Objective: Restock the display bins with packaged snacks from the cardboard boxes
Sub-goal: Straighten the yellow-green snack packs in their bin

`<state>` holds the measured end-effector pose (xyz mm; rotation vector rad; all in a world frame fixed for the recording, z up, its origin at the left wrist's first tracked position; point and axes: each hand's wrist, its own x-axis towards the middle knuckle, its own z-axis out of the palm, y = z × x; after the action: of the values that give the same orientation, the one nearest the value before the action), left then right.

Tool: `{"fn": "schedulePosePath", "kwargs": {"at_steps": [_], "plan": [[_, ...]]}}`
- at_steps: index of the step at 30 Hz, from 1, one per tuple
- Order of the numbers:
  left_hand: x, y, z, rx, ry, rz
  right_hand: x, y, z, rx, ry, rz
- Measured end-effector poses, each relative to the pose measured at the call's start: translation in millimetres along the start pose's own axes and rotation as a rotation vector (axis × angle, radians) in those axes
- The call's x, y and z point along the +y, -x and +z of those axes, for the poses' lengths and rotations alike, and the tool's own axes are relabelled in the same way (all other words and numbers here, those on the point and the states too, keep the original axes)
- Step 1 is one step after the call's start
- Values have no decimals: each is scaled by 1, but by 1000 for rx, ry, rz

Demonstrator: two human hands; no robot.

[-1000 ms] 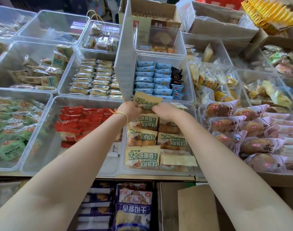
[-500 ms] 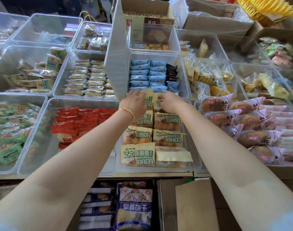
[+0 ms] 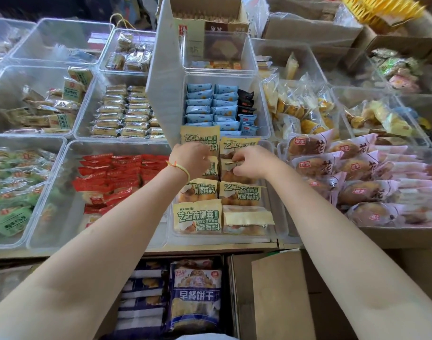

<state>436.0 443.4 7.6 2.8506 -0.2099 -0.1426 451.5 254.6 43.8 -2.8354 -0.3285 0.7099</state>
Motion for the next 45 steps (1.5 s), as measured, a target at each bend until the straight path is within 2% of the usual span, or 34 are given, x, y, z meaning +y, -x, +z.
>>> {"fn": "schedulePosePath", "kwargs": {"at_steps": [2,4,9,11,14,16,17,19,21,22,26,29,31,33,34,35,38,39,42,45], "plan": [[3,-6,2,-11,-16,-6,-3,-8,7,117,105,-11],[9,-11,5,-40,11,1,-7,-17,11,232,98,-11],[15,-11,12,-22,93,-38,0,-20,15,265,-21,-32],[13,-4,11,6,139,-22,5,-7,17,352,-75,-92],[14,20,3,218,190,82,7,17,20,494,-111,-155],[16,38,-3,347,174,159,4,31,23,407,-132,-154],[17,45,-6,308,139,183,2,36,26,328,-121,-150],[18,52,-8,49,-31,177,-2,41,33,194,-38,-135],[16,51,-3,-176,-160,119,-4,40,40,150,39,-89],[16,49,-1,-210,-152,90,-4,40,43,162,47,-72],[25,37,7,-124,-7,-5,-6,42,46,218,74,-55],[31,39,11,-103,74,-1,-3,48,49,265,31,-75],[29,55,10,25,197,39,-2,61,52,369,-60,-147],[27,78,6,251,300,83,-2,80,56,516,-155,-214],[27,89,2,291,295,95,-2,90,58,521,-176,-236],[26,98,0,233,262,105,-1,97,61,444,-187,-247],[24,107,4,-226,-8,79,1,103,74,50,-31,-139],[22,106,8,-312,-77,58,3,101,80,8,25,-119],[23,103,14,-312,-173,35,5,98,87,72,10,-58],[26,103,18,-240,-208,31,3,93,78,23,-62,-31]]}}
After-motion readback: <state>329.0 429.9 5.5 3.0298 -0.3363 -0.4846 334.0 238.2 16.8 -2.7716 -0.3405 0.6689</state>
